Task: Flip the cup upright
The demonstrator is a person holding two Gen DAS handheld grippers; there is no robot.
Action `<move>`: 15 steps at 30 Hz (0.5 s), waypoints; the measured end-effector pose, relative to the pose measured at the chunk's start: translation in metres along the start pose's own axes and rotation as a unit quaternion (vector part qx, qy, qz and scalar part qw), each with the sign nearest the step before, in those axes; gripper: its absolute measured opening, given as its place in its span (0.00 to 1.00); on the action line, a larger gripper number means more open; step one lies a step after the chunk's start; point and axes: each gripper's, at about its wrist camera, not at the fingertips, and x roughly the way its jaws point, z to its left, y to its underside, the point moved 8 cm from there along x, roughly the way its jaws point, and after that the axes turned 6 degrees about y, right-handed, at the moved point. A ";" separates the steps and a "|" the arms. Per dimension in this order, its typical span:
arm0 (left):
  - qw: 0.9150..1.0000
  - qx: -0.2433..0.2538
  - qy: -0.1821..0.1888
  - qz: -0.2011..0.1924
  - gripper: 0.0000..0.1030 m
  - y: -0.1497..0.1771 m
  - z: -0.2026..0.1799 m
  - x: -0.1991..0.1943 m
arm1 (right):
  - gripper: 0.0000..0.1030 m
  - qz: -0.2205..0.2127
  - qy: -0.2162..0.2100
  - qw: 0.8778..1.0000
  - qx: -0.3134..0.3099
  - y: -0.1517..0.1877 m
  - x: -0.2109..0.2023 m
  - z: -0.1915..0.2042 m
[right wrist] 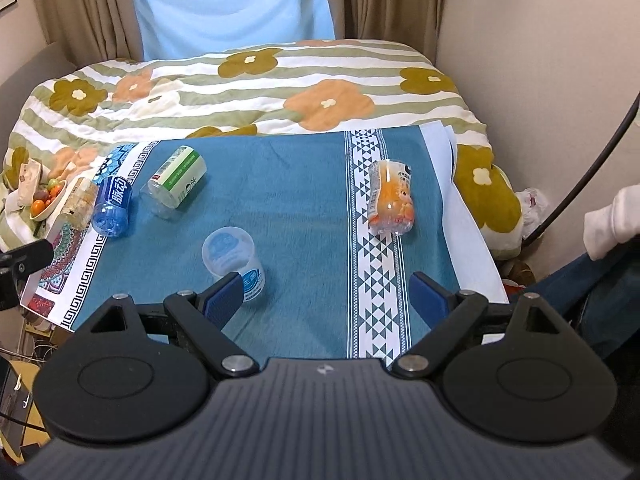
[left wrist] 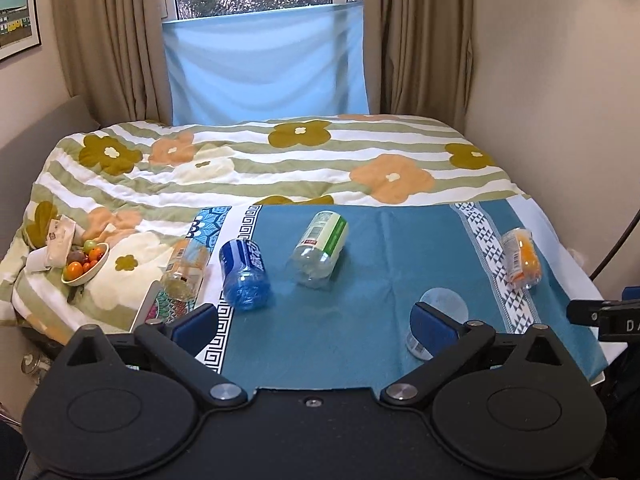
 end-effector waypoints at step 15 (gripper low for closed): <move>1.000 -0.002 0.009 0.003 1.00 0.001 0.003 0.001 | 1.00 -0.008 0.007 1.000 0.000 0.000 -0.007 0.006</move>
